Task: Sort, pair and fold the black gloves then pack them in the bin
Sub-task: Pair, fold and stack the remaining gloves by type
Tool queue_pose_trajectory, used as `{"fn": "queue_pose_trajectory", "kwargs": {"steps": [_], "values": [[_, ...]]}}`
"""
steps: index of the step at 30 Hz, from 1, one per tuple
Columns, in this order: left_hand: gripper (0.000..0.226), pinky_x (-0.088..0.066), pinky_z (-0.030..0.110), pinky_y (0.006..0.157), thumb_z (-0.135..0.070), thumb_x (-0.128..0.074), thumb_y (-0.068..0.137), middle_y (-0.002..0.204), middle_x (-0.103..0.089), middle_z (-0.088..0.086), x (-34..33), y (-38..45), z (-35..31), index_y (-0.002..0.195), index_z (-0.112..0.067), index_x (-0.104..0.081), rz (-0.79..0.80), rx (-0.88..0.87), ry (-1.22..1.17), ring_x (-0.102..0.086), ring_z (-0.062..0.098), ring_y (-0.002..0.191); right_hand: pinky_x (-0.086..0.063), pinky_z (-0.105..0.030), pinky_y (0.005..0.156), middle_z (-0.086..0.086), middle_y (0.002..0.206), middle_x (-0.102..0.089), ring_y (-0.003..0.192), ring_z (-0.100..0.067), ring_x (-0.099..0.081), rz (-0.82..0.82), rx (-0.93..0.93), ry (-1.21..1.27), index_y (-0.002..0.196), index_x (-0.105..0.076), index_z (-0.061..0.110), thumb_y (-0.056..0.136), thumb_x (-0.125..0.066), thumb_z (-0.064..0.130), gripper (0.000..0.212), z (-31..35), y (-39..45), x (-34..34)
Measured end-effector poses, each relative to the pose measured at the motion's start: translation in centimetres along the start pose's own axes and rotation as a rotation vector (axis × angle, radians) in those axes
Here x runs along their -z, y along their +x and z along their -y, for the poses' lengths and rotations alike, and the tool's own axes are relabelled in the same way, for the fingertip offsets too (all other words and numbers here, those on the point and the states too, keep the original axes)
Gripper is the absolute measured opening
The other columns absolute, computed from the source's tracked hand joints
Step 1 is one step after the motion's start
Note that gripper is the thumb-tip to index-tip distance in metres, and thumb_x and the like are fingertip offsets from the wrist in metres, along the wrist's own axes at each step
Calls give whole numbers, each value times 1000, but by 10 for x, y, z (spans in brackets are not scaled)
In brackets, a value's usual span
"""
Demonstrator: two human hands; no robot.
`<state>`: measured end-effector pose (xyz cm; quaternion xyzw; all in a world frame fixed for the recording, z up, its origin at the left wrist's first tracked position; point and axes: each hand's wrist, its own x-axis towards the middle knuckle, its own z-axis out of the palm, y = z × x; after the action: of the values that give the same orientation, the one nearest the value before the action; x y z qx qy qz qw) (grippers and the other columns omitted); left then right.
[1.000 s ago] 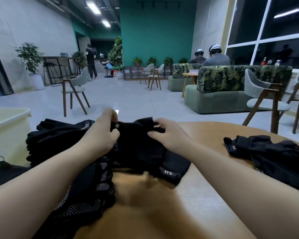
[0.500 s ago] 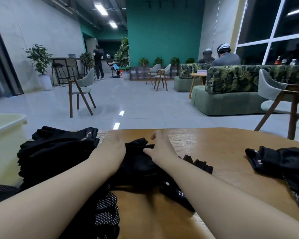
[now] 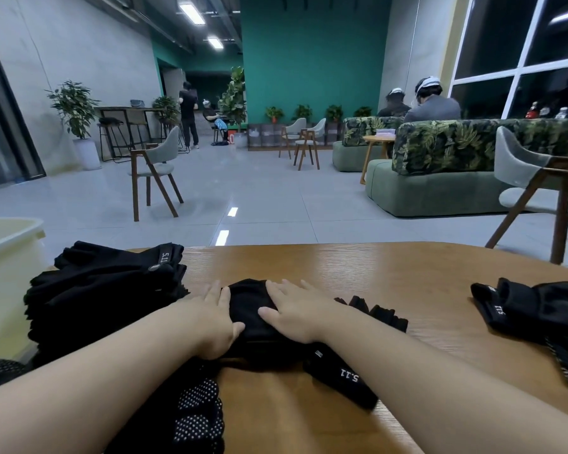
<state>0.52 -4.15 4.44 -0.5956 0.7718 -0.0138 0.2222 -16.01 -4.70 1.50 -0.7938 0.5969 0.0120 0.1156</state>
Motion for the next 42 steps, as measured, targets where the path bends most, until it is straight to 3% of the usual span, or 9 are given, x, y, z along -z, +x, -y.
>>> {"fn": "queue_pose_trajectory", "kwargs": {"steps": [5, 8, 12, 16, 20, 25, 30, 34, 42], "values": [[69, 2, 39, 119, -48, -16, 100, 156, 21, 9, 10, -5, 1, 149, -8, 13, 34, -11, -66, 15, 22, 145, 5, -35, 119, 2, 160, -3, 146, -12, 3, -30, -14, -32, 152, -2, 14, 100, -16, 52, 66, -2, -9, 6], [66, 5, 40, 118, -45, -15, 101, 157, 18, 9, 17, -12, 2, 149, -8, 9, -55, -32, -112, 16, 22, 145, 3, -34, 119, 1, 160, -5, 146, -13, 0, -109, -11, -6, 152, -5, 15, 101, -17, 49, 63, -8, -28, 8], [62, 7, 38, 118, -40, -16, 102, 158, 10, 9, 17, -36, -8, 150, -7, 4, -265, -125, -126, 11, 20, 146, -12, -33, 117, -2, 156, -21, 143, -18, -16, -250, -60, 85, 149, -19, 10, 102, -25, 43, 58, -12, -74, 10], [60, 8, 35, 117, -36, -19, 102, 159, 8, 6, 9, -63, -37, 150, -8, 2, -353, -232, -201, 9, 17, 146, -26, -33, 107, 4, 140, -40, 132, -19, -32, -317, -149, 122, 137, -36, 15, 98, -33, 47, 51, -19, -117, -9], [59, 6, 35, 117, -34, -21, 103, 159, 6, 4, -12, -84, -78, 151, -9, 2, -360, -322, -299, 7, 16, 146, -10, -34, 118, 7, 156, -19, 146, -12, -4, -301, -245, 135, 149, -25, 21, 96, -33, 55, 63, -28, -149, -34], [58, 2, 38, 118, -35, -23, 102, 159, 4, 2, -40, -95, -129, 151, -14, -1, -339, -355, -407, 8, 19, 146, -6, -33, 116, 6, 157, -16, 146, -13, -3, -451, -385, 186, 148, -25, 25, 97, -37, 44, 56, -54, -199, -44], [51, -15, 27, 113, -35, -32, 100, 154, -23, -8, -48, -107, -151, 149, -24, -23, -524, -346, -577, -12, 14, 142, -1, -42, 117, -4, 159, -3, 146, -24, 8, -593, -736, 114, 146, -28, 23, 94, -42, 28, 54, -97, -234, -40], [42, -20, 29, 103, -33, -37, 99, 143, -37, -23, -50, -113, -148, 140, -39, -36, -631, -415, -559, -26, 7, 130, 4, -44, 116, -8, 159, 3, 145, -26, 12, -631, -945, 240, 144, -33, 32, 95, -40, 27, 50, -121, -248, -41], [47, -16, 18, 111, -20, -41, 97, 149, -31, -17, -53, -109, -146, 143, -32, -34, -590, -559, -670, -20, 3, 134, -4, -40, 117, -3, 159, -3, 146, -22, 2, -671, -809, 74, 142, -39, 27, 95, -40, 26, 47, -134, -229, -21]]}}
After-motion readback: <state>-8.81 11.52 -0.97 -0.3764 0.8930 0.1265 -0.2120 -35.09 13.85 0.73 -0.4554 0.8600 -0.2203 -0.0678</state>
